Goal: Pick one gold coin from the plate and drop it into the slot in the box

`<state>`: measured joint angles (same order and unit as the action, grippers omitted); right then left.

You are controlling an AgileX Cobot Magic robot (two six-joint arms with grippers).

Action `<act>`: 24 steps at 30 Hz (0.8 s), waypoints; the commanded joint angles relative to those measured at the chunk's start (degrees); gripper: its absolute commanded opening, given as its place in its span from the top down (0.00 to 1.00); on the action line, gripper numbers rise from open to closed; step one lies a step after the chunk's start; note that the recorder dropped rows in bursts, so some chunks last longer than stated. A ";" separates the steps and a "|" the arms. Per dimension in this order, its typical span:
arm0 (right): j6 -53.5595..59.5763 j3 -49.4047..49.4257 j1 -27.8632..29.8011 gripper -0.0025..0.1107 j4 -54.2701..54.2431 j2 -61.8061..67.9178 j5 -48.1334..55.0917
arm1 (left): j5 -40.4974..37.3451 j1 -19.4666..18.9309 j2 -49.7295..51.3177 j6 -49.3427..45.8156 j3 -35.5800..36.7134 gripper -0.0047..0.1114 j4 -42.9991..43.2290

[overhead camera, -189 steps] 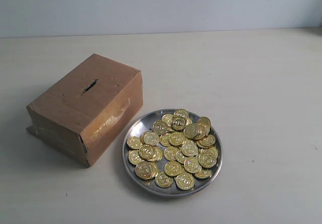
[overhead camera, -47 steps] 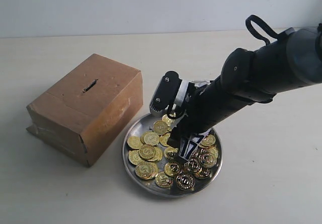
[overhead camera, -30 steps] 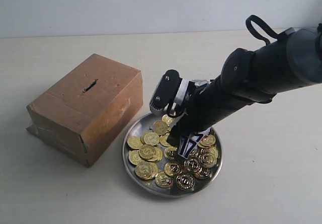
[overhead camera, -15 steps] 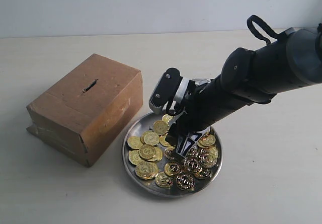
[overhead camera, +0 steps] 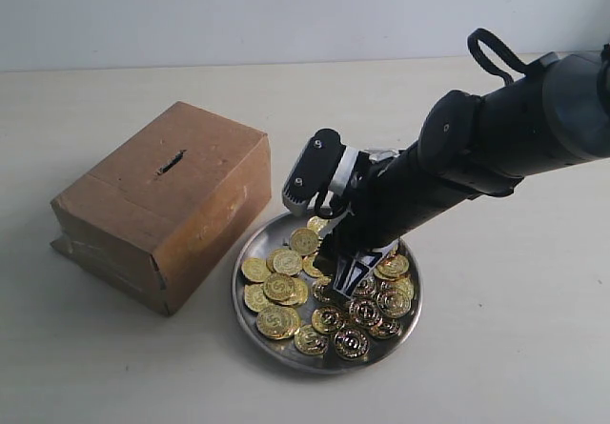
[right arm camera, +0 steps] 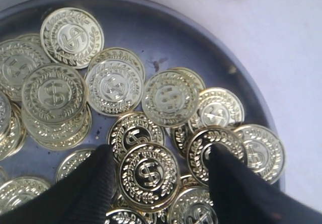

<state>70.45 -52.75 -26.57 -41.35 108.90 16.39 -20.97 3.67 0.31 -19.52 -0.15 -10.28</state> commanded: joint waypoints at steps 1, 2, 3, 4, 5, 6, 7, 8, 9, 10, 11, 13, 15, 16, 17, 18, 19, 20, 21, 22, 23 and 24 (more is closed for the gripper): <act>0.03 -0.37 -0.11 0.51 -0.26 -0.02 -0.62 | 0.56 0.30 -0.31 0.16 0.15 0.95 0.03; 0.03 -0.37 -0.11 0.51 -0.15 0.20 -0.50 | 0.56 0.30 -0.31 0.16 0.15 0.95 0.03; 0.03 -0.37 -0.11 0.51 -0.15 0.45 -0.50 | 0.56 0.30 -0.31 0.16 0.15 0.95 0.03; 0.03 -0.37 -0.11 0.51 -0.29 0.59 -0.50 | 0.56 0.30 -0.31 0.16 0.15 0.95 0.03; 0.03 -0.37 -0.11 0.51 -0.26 0.83 -0.50 | 0.56 0.30 -0.31 0.16 0.15 0.95 0.03; 0.03 -0.37 -0.11 0.51 -0.26 1.05 -0.50 | 0.56 0.30 -0.31 0.16 0.15 0.95 0.03; 0.03 -0.37 -0.11 0.51 -0.26 1.05 -0.50 | 0.56 0.30 -0.31 0.16 0.15 0.95 0.03; 0.03 -0.37 -0.11 0.51 -0.26 0.99 -0.26 | 0.56 0.30 -0.31 0.16 0.15 0.95 0.03; 0.03 -0.37 -0.11 0.51 -0.26 0.99 -0.37 | 0.56 0.30 -0.31 0.16 0.15 0.95 0.03; 0.03 -0.37 -0.11 0.51 -0.26 0.99 -0.49 | 0.56 0.30 -0.31 0.16 0.15 0.95 0.03; 0.03 -0.37 -0.11 0.51 -0.26 0.99 -0.66 | 0.56 0.30 -0.31 0.16 0.15 0.95 0.03; 0.03 -0.37 -0.11 0.51 -0.10 1.10 -0.64 | 0.56 0.30 -0.31 0.16 0.15 0.95 0.03; 0.03 -0.37 -0.11 0.51 -0.10 1.35 -0.64 | 0.56 0.30 -0.31 0.16 0.15 0.95 0.03; 0.03 -0.37 -0.11 0.51 -0.10 1.35 -0.64 | 0.56 0.30 -0.31 0.16 0.15 0.95 0.03; -0.08 -0.37 -0.11 0.51 -0.10 1.63 -0.64 | 0.56 0.30 -0.31 0.16 0.15 0.95 0.03; -0.08 -0.37 -0.11 0.51 -0.10 1.90 -0.54 | 0.56 0.30 -0.31 0.16 0.15 0.95 0.03; -0.08 -0.37 -0.11 0.51 -0.10 2.38 -0.40 | 0.56 0.30 -0.31 0.16 0.15 0.95 0.03; -0.08 -0.37 -0.11 0.51 -0.30 2.54 -0.40 | 0.56 0.30 -0.31 0.16 0.15 0.95 0.03; -0.08 -0.37 -0.11 0.51 -0.24 2.62 -0.40 | 0.56 0.30 -0.31 0.16 0.15 0.95 0.03; -0.08 -0.37 -0.11 0.51 -0.24 2.62 -0.40 | 0.56 0.30 -0.31 0.16 0.15 0.95 0.03; -0.08 -0.37 -0.11 0.51 -0.24 2.76 -0.40 | 0.56 0.30 -0.31 0.16 0.15 0.95 0.03; -0.08 -0.37 -0.11 0.51 -0.24 2.88 -0.40 | 0.56 0.30 -0.31 0.16 0.15 0.95 0.03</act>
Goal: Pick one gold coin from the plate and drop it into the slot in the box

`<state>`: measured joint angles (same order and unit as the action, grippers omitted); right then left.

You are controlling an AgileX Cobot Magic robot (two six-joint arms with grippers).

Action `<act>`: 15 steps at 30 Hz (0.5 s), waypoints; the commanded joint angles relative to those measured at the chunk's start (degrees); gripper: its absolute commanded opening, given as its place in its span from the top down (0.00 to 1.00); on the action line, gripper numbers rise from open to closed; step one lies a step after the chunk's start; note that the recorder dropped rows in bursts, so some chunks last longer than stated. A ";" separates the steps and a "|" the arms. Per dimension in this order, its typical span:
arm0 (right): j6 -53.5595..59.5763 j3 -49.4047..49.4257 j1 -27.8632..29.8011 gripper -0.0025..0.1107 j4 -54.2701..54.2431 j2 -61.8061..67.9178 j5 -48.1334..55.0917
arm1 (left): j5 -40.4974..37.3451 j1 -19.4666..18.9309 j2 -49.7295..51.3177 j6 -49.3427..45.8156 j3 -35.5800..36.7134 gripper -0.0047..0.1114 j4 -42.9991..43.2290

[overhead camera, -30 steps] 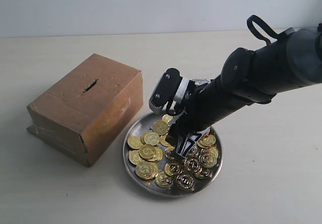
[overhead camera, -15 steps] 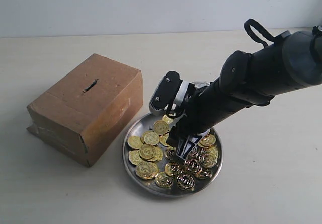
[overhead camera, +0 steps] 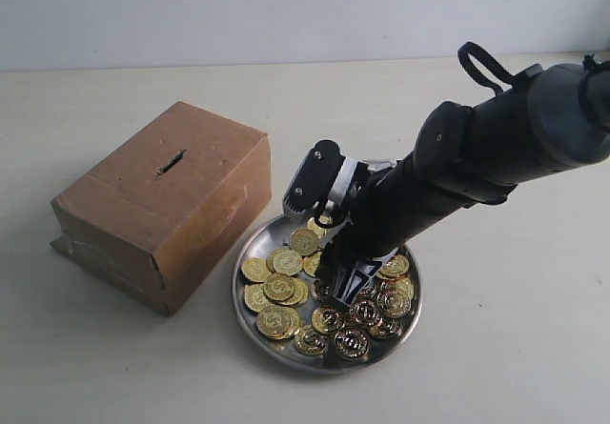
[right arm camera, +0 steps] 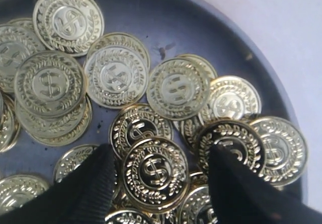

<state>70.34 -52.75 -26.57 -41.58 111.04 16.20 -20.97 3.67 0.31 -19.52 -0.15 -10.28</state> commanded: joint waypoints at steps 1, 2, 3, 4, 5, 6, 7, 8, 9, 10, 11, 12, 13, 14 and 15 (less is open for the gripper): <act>0.03 -0.37 -0.11 0.51 -0.01 0.73 -0.21 | 0.56 0.30 -0.31 0.16 0.15 0.95 0.03; 0.03 -0.37 -0.11 0.51 -0.01 0.85 -0.21 | 0.56 0.30 -0.31 0.16 0.15 0.95 0.03; -0.10 -0.37 -0.11 0.53 -0.01 0.85 -0.21 | 0.56 0.30 -0.31 0.16 0.15 0.95 0.03; -0.10 -0.37 -0.11 0.55 -0.01 0.85 -0.08 | 0.56 0.30 -0.31 0.16 0.15 0.95 0.03; -0.10 -0.37 -0.11 0.56 -0.01 0.85 -0.08 | 0.56 0.30 -0.31 0.16 0.15 0.95 0.03; -0.10 -0.37 -0.11 0.58 -0.01 0.85 0.16 | 0.56 0.30 -0.31 0.16 0.15 0.95 0.03; -0.10 -0.37 -0.11 0.60 -0.01 0.85 0.24 | 0.56 0.30 -0.31 0.16 0.15 0.95 0.03; -0.10 -0.37 -0.11 0.61 -0.01 0.85 0.39 | 0.56 0.30 -0.31 0.16 0.15 0.95 0.03; -0.10 -0.37 -0.11 0.63 -0.01 0.85 0.65 | 0.56 0.30 -0.31 0.16 0.15 0.95 0.03; -0.10 -0.37 -0.11 0.65 -0.01 0.85 0.73 | 0.56 0.30 -0.31 0.16 0.15 0.95 0.03; -0.10 -0.37 -0.11 0.70 -0.01 0.85 0.87 | 0.56 0.30 -0.31 0.16 0.15 0.95 0.03; -0.10 -0.37 -0.11 0.73 -0.01 0.85 0.87 | 0.56 0.30 -0.31 0.16 0.15 0.95 0.03; -0.10 -0.37 -0.11 0.76 -0.01 0.85 0.87 | 0.56 0.30 -0.31 0.16 0.15 0.95 0.03; -0.50 -0.37 -0.11 0.79 -0.01 0.85 0.87 | 0.56 0.30 -0.31 0.16 0.15 0.95 0.03; -0.50 -0.37 -0.11 0.79 -0.01 0.85 0.87 | 0.56 0.30 -0.31 0.16 0.15 0.95 0.03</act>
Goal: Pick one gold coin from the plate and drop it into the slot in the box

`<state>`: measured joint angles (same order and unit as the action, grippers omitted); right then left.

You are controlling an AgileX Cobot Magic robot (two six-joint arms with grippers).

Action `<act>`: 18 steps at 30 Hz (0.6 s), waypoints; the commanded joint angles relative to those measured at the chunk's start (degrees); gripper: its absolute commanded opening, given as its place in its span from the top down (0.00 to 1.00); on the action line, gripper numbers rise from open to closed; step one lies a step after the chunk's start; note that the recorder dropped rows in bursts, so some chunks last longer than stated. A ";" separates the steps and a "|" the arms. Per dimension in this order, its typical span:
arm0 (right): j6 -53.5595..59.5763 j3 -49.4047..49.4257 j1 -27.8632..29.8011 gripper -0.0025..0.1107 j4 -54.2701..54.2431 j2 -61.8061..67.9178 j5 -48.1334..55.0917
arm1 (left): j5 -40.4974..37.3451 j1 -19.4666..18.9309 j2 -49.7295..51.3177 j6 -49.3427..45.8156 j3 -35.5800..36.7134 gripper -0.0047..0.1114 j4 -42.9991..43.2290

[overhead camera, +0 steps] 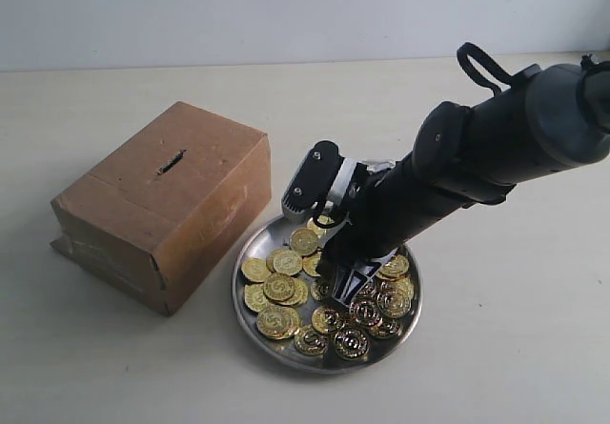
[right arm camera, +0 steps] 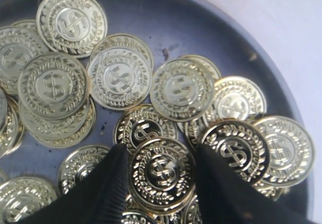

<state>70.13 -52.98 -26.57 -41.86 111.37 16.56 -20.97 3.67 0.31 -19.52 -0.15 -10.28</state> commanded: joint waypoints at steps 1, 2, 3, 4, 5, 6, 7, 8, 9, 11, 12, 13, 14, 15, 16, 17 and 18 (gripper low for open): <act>-0.29 -0.14 -0.11 0.80 0.26 0.52 0.52 | 0.56 0.30 -0.31 0.16 0.15 0.95 0.03; -0.29 -0.14 -0.11 0.80 0.26 0.52 0.52 | 0.56 0.30 -0.31 0.16 0.15 0.95 0.03; -0.29 -0.14 -0.11 0.80 0.26 0.52 0.52 | 0.56 0.30 -0.31 0.16 0.15 0.95 0.03; -0.29 -0.14 -0.11 0.80 0.26 0.52 0.52 | 0.56 0.30 -0.31 0.16 0.15 0.95 0.03; -0.29 -0.14 -0.11 0.80 0.26 0.52 0.52 | 0.56 0.30 -0.31 0.16 0.15 0.95 0.03; -0.29 -0.14 -0.11 0.80 0.26 0.52 0.52 | 0.56 0.30 -0.31 0.16 0.15 0.95 0.03; -0.29 -0.14 -0.11 0.80 0.26 0.42 0.52 | 0.56 0.30 -0.31 0.16 0.15 0.95 0.03; -0.29 -0.14 -0.11 0.80 0.26 -0.04 0.52 | 0.56 0.30 -0.31 0.16 0.15 0.95 0.03; -0.29 -0.14 -0.11 0.80 0.26 -0.70 0.63 | 0.56 0.30 -0.31 0.16 0.15 0.95 0.03; -0.29 -0.14 -0.11 0.80 0.26 -1.86 0.75 | 0.56 0.30 -0.31 0.16 0.15 0.95 0.03; -0.29 -0.14 -0.11 0.80 0.26 -2.64 0.87 | 0.56 0.30 -0.31 0.16 0.15 0.95 0.03; -0.29 -0.14 -0.11 0.80 0.26 -3.24 1.12 | 0.56 0.30 -0.31 0.16 0.15 0.95 0.03; -0.29 -0.14 -0.11 0.80 0.26 -3.68 1.78 | 0.56 0.30 -0.31 0.16 0.15 0.95 0.03; -0.29 -0.14 -0.11 0.80 0.26 -4.12 2.36 | 0.56 0.30 -0.31 0.16 0.15 0.95 0.03; -0.29 -0.14 -0.11 0.80 0.26 -4.37 3.30 | 0.56 0.30 -0.31 0.16 0.15 0.95 0.03; -0.29 -0.14 -0.11 0.80 0.14 -4.60 4.37 | 0.56 0.30 -0.31 0.16 0.15 0.95 0.03; -0.29 -0.14 -0.11 0.80 0.14 -4.70 4.74 | 0.56 0.30 -0.31 0.16 0.15 0.95 0.03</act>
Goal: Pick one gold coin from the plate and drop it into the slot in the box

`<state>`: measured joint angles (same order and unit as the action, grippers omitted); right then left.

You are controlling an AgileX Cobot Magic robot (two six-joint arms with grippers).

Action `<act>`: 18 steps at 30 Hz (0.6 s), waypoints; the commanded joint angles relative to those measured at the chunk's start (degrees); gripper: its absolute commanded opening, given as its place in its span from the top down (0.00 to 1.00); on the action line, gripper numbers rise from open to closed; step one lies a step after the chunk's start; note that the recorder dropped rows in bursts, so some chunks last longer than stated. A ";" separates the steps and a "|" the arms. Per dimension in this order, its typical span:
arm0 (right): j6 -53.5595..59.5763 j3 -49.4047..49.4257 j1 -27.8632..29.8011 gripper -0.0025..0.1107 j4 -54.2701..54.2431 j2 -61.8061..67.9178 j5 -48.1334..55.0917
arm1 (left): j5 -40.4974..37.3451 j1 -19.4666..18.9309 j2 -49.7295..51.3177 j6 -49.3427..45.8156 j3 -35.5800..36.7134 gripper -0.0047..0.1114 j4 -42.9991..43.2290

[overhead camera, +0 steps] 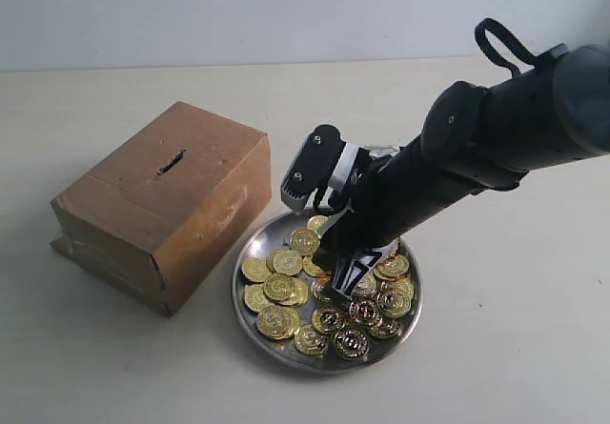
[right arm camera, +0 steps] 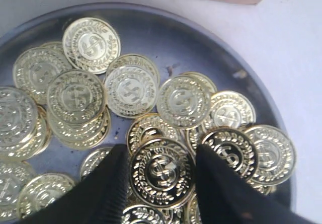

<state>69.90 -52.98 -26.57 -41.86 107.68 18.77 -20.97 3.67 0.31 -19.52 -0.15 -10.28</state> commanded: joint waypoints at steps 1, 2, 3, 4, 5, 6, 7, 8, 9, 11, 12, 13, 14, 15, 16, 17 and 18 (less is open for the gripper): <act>-0.06 -0.14 -0.11 0.80 0.14 -1.01 2.52 | 0.56 0.30 -0.31 0.16 0.15 0.95 0.03; -0.06 -0.14 -0.11 0.80 0.14 -1.01 2.34 | 0.56 0.30 -0.31 0.16 0.15 0.95 0.03; -0.06 -0.14 -0.11 0.80 0.14 -0.67 1.63 | 0.56 0.30 -0.31 0.16 0.15 0.95 0.03; -0.06 -0.14 -0.11 0.79 0.14 -0.37 0.86 | 0.56 0.30 -0.31 0.16 0.15 0.95 0.03; -0.06 -0.14 -0.11 0.76 0.14 -0.02 0.27 | 0.56 0.30 -0.31 0.16 0.15 0.95 0.03; -0.06 -0.14 -0.11 0.70 0.14 0.39 -0.34 | 0.56 0.30 -0.31 0.16 0.15 0.95 0.03; -0.06 -0.14 -0.11 0.65 0.14 0.68 -0.56 | 0.56 0.30 -0.31 0.16 0.15 0.95 0.03; -0.06 -0.14 -0.11 0.62 0.14 1.11 -0.70 | 0.56 0.30 -0.31 0.16 0.15 0.95 0.03; -0.06 -0.14 -0.11 0.61 0.14 1.36 -0.89 | 0.56 0.30 -0.31 0.16 0.15 0.95 0.03; -0.06 -0.14 -0.11 0.61 0.14 1.64 -1.36 | 0.56 0.30 -0.31 0.16 0.15 0.95 0.03; -0.06 -0.14 -0.11 0.61 0.14 1.76 -1.57 | 0.56 0.30 -0.31 0.16 0.15 0.95 0.03; -0.06 -0.14 -0.11 0.61 0.26 1.76 -1.69 | 0.56 0.30 -0.31 0.16 0.15 0.95 0.03; -0.06 -0.14 -0.11 0.61 0.26 1.76 -1.69 | 0.56 0.30 -0.31 0.16 0.15 0.95 0.03; -0.06 -0.14 -0.11 0.61 0.26 1.76 -1.69 | 0.56 0.30 -0.31 0.16 0.15 0.95 0.03; -0.06 -0.14 -0.11 0.61 0.26 1.76 -1.69 | 0.56 0.30 -0.31 0.16 0.15 0.95 0.03; -0.06 -0.14 -0.11 0.61 0.52 1.76 -1.69 | 0.56 0.30 -0.31 0.16 0.15 0.95 0.03; 0.04 -0.02 -0.11 0.61 0.79 1.76 -1.69 | 0.56 0.30 -0.31 0.16 0.15 0.95 0.03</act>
<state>69.90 -52.98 -26.57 -41.75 109.60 17.52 -20.97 3.67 0.31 -19.52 -0.15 -10.28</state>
